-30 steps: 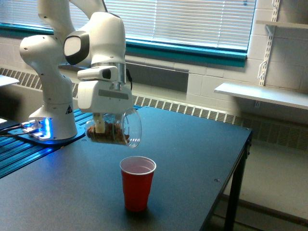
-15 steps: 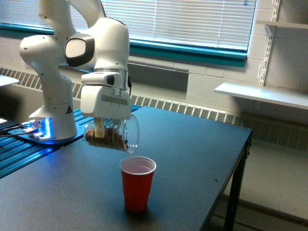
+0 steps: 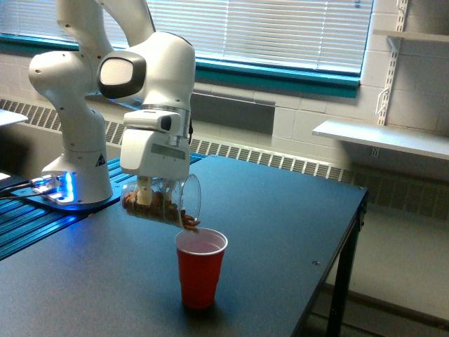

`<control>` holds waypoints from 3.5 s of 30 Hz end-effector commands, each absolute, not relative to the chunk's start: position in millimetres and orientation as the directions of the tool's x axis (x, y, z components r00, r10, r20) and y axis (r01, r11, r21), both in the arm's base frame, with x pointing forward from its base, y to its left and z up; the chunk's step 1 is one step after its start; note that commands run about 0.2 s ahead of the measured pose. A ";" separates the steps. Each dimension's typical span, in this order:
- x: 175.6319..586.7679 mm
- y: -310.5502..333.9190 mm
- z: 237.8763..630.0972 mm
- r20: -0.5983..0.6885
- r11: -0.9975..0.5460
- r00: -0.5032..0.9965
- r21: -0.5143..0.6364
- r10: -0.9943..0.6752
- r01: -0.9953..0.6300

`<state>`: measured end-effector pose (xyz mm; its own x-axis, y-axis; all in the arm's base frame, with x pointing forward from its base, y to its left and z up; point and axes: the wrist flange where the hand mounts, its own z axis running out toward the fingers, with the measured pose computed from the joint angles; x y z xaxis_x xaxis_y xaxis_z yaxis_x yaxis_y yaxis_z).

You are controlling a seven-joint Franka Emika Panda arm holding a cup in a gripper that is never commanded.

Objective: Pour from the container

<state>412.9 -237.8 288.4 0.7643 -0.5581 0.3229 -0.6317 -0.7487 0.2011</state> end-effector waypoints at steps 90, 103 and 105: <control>451.2 -221.6 275.2 0.158 -0.788 0.924 0.485 -0.348 -0.380; 455.2 -219.4 276.3 0.155 -0.791 0.929 0.488 -0.337 -0.368; 455.7 -218.6 276.5 0.155 -0.792 0.930 0.488 -0.334 -0.366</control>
<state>450.7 -223.7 275.0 0.9168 -0.3644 0.1636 -0.3968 -0.7838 0.4776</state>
